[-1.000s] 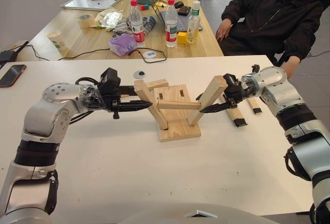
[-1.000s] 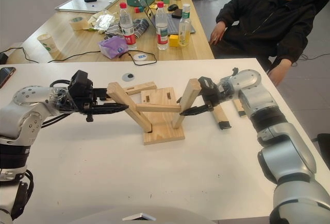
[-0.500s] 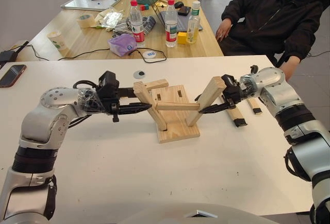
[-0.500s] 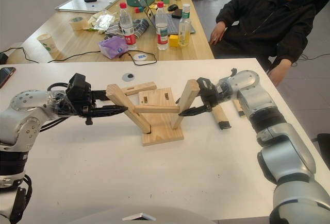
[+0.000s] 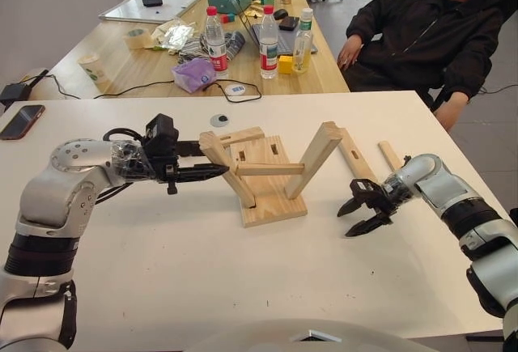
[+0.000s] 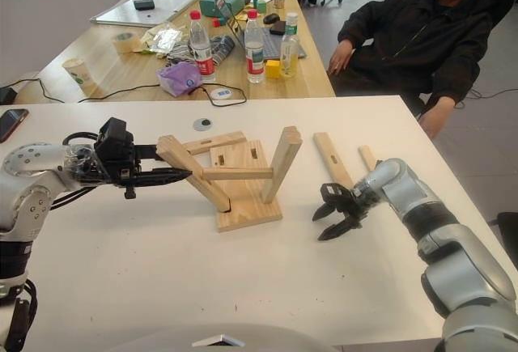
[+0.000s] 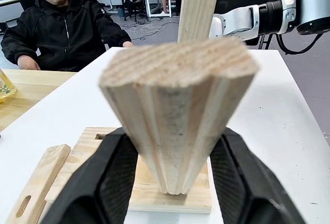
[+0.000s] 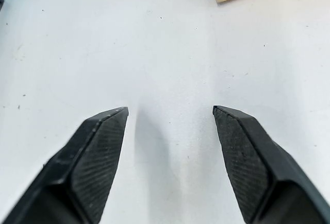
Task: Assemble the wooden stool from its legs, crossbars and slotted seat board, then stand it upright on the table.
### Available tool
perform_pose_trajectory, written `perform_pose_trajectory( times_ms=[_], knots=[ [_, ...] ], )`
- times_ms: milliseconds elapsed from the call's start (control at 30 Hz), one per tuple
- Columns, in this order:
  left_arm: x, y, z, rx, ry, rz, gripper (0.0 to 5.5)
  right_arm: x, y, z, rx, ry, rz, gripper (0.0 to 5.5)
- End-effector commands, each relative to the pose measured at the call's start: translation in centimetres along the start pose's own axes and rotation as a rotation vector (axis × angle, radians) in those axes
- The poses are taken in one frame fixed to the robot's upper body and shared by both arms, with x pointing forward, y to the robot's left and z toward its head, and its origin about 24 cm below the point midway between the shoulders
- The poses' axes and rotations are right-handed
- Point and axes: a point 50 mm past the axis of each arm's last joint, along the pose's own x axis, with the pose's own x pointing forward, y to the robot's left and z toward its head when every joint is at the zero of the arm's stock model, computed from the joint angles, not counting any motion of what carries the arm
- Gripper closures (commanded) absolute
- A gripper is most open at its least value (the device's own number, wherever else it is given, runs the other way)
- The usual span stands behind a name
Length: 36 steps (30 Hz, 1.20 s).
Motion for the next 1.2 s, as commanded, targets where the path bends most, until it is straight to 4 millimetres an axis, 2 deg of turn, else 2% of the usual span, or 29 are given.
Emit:
perform_pose_trajectory(
  times_ms=[33, 133, 233, 300, 367, 400, 467, 533, 633, 833, 967, 1200],
  knots=[
    [0.2, 0.1, -1.0, -0.039, 0.063, 0.022, 3.47, -0.6, -0.3, -1.1, 0.052, 0.04, -0.08, 2.46],
    [0.4, 0.0, -0.9, -0.033, 0.061, 0.013, 3.47, -4.8, -2.1, 2.2, 0.012, -0.11, -0.302, 2.46],
    [0.5, -0.2, -0.8, -0.03, 0.061, 0.007, 3.47, -11.4, -3.1, 9.8, -0.174, -0.284, -0.515, 2.46],
    [0.6, -0.2, -0.8, -0.032, 0.061, 0.007, 3.47, -13.9, -2.1, 15.4, -0.338, -0.356, -0.529, 2.46],
    [0.9, -0.2, -0.9, -0.034, 0.062, 0.0, 3.47, -14.7, -0.7, 19.8, -0.452, -0.408, -0.473, 2.46],
    [1.0, -0.2, -1.0, -0.036, 0.063, -0.003, 3.47, -14.0, 0.1, 21.8, -0.488, -0.432, -0.398, 2.46],
    [1.0, -0.3, -1.1, -0.038, 0.066, -0.004, 3.47, -11.8, 1.7, 24.1, -0.523, -0.437, -0.234, 2.46],
    [1.0, -0.3, -1.2, -0.038, 0.066, -0.001, 3.47, -8.8, 3.0, 24.5, -0.524, -0.365, -0.082, 2.46],
    [1.2, -0.3, -1.1, -0.036, 0.064, -0.001, 3.47, -5.6, 4.0, 23.7, -0.489, -0.257, 0.028, 2.46],
    [1.6, -0.4, -0.9, -0.031, 0.046, 0.008, 3.47, -1.9, 4.4, 22.4, -0.422, -0.161, 0.042, 2.46],
    [2.0, -0.4, -0.8, -0.028, 0.038, 0.017, 3.47, -0.6, 3.8, 22.3, -0.421, -0.139, -0.04, 2.46],
    [2.2, -0.5, -0.9, -0.027, 0.025, 0.038, 3.47, -1.0, 3.6, 22.9, -0.389, -0.186, -0.077, 2.46]
  ],
)
